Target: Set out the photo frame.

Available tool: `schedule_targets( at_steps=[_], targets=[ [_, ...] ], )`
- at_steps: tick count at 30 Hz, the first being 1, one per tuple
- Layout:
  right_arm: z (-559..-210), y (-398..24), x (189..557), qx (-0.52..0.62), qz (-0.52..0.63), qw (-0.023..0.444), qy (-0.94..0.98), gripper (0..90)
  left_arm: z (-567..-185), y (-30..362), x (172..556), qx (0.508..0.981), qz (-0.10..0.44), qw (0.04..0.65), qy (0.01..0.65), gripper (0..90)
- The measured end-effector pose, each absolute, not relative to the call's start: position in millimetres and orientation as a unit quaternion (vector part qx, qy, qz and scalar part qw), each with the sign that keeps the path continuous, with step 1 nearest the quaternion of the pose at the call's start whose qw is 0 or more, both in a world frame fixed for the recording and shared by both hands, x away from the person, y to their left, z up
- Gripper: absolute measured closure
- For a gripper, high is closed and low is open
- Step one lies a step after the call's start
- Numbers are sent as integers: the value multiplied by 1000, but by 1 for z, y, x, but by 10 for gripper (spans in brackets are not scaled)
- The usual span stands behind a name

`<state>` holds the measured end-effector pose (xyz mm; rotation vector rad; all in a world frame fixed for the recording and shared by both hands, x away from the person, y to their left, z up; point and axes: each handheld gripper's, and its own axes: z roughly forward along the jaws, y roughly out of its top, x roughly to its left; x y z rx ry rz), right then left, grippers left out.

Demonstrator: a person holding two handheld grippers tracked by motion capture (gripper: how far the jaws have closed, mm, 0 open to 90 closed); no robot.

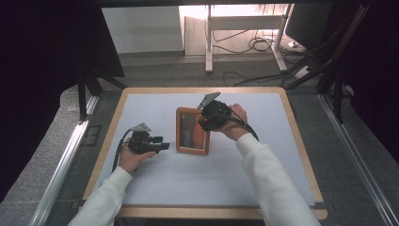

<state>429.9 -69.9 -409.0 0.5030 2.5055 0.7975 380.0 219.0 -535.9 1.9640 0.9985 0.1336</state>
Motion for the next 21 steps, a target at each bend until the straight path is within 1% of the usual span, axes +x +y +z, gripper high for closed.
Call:
schedule_targets(
  at_steps=[4,12,21],
  targets=[
    [-408,-69,428,180,286,234,912,399,-536,218,380,795,55,450,403,469],
    [-405,-76,421,197,307,240,900,291,-536,218,379,798,61,445,402,463],
    [-399,-97,406,230,360,232,874,264,-535,217,378,801,66,442,399,443]
  ],
)
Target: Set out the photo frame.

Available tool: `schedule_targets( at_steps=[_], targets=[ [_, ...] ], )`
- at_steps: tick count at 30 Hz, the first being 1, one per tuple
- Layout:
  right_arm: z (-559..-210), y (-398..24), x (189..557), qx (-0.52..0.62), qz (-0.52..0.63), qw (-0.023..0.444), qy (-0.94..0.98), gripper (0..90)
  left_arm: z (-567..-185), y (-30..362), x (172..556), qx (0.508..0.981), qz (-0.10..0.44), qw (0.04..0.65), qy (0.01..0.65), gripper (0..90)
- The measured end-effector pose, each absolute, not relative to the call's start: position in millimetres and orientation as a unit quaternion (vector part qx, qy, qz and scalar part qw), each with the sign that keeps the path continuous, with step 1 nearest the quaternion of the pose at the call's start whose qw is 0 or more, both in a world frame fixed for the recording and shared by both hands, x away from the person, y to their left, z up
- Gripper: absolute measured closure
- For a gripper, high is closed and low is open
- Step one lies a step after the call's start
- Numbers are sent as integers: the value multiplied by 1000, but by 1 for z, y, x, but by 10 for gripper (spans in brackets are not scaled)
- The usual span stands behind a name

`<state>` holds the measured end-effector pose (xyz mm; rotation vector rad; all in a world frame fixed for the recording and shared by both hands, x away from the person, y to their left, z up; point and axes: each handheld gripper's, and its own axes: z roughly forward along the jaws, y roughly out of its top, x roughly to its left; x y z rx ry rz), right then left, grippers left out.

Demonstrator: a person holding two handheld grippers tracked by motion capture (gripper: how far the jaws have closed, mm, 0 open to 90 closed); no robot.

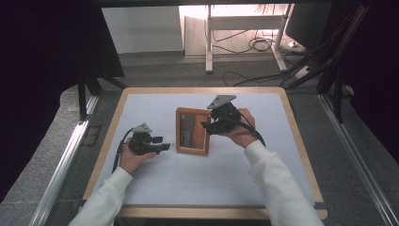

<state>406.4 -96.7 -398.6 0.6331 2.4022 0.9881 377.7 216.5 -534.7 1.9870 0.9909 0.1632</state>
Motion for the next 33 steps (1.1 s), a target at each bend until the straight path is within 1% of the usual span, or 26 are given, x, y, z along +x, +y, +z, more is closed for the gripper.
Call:
schedule_targets(
  at_steps=[5,11,18,22,24,26,28,29,33],
  targets=[
    [-401,-115,396,245,384,225,861,244,-534,216,377,799,65,442,402,424],
    [-416,-144,377,264,409,216,847,240,-534,213,376,804,66,436,398,398],
    [-448,-178,351,291,428,190,834,240,-535,209,375,807,74,430,397,377],
    [-466,-192,343,309,436,177,827,241,-534,207,375,805,82,432,399,394],
    [-474,-197,340,314,435,172,826,241,-533,207,375,801,81,436,401,435],
    [-482,-201,337,320,434,166,826,241,-532,206,375,800,78,437,403,546],
    [-489,-204,336,323,428,162,828,241,-531,203,377,802,71,436,402,631],
    [-493,-205,334,324,424,161,830,241,-531,202,378,804,68,435,400,688],
    [-500,-206,334,327,417,160,833,241,-530,194,380,808,64,434,392,841]
  ],
)
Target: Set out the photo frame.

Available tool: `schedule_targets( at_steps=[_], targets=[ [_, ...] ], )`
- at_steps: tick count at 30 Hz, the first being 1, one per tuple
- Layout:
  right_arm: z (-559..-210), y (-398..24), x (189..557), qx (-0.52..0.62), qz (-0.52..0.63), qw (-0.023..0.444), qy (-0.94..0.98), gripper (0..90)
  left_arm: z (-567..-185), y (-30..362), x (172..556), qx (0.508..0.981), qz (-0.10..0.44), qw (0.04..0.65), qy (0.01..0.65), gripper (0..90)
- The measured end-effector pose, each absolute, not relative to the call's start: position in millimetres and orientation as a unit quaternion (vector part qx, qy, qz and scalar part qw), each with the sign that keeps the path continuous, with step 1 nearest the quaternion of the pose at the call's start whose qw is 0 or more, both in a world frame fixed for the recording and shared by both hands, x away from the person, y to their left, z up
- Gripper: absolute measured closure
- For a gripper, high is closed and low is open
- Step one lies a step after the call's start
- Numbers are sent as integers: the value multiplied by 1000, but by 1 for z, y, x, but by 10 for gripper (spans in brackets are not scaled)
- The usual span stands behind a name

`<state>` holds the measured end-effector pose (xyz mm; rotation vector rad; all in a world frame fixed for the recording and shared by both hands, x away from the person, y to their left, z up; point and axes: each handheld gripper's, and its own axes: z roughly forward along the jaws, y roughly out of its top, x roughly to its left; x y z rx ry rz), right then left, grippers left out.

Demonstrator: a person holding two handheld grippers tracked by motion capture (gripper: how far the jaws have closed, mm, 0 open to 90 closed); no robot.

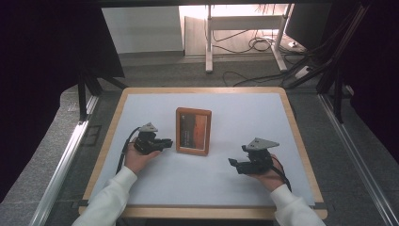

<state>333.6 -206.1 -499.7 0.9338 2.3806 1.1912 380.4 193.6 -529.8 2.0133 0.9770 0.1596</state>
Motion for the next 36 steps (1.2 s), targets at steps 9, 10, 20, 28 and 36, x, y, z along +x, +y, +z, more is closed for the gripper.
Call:
schedule_targets(
  at_steps=[9,10,20,28,36],
  targets=[
    [-503,-206,333,325,409,162,837,241,-532,183,383,820,65,422,380,899],
    [-502,-207,333,325,410,163,836,241,-532,182,383,821,67,421,380,898],
    [-501,-209,334,326,410,164,836,241,-532,180,376,828,68,416,370,899],
    [-501,-211,335,327,410,163,836,241,-534,176,371,833,64,414,362,898],
    [-502,-211,335,326,410,163,836,240,-534,177,372,831,64,416,363,892]
  ],
)
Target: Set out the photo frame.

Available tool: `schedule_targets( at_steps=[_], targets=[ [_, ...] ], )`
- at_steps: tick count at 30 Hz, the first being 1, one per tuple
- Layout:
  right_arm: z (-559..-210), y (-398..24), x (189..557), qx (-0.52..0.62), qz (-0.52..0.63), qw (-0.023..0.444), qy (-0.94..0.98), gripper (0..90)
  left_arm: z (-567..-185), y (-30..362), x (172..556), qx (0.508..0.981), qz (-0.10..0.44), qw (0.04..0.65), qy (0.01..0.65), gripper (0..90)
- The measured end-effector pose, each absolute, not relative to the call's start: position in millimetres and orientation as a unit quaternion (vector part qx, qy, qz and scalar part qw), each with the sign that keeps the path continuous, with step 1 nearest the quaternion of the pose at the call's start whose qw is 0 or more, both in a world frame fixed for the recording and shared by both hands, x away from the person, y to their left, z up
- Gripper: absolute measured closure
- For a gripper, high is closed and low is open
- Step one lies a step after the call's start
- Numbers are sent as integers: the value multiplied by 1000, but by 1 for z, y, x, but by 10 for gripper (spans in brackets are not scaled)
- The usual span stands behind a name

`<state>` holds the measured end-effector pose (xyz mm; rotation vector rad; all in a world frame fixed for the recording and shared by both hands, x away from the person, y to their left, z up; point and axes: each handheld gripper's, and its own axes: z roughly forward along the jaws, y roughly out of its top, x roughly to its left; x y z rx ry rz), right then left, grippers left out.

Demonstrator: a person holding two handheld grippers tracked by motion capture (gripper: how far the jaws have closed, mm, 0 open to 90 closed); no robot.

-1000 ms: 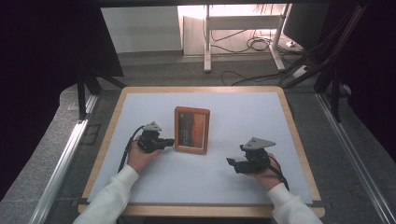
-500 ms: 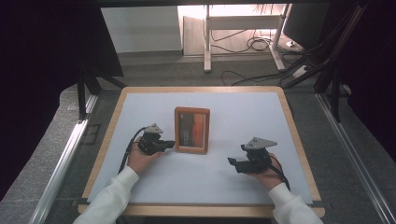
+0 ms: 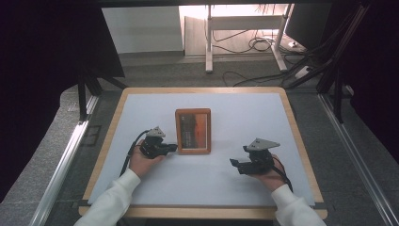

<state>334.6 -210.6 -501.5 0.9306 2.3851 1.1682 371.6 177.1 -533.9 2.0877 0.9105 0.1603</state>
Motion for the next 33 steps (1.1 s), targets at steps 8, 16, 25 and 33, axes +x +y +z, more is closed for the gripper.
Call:
schedule_targets(
  at_steps=[8,16,25,33],
  targets=[
    [-502,-212,336,321,415,160,836,241,-530,186,370,823,69,425,372,893],
    [-505,-218,334,323,408,163,838,241,-525,193,365,816,82,430,378,893],
    [-507,-236,324,336,400,186,832,239,-523,197,350,808,103,434,384,825],
    [-509,-262,323,377,420,199,801,239,-524,199,319,804,142,419,397,435]
  ],
)
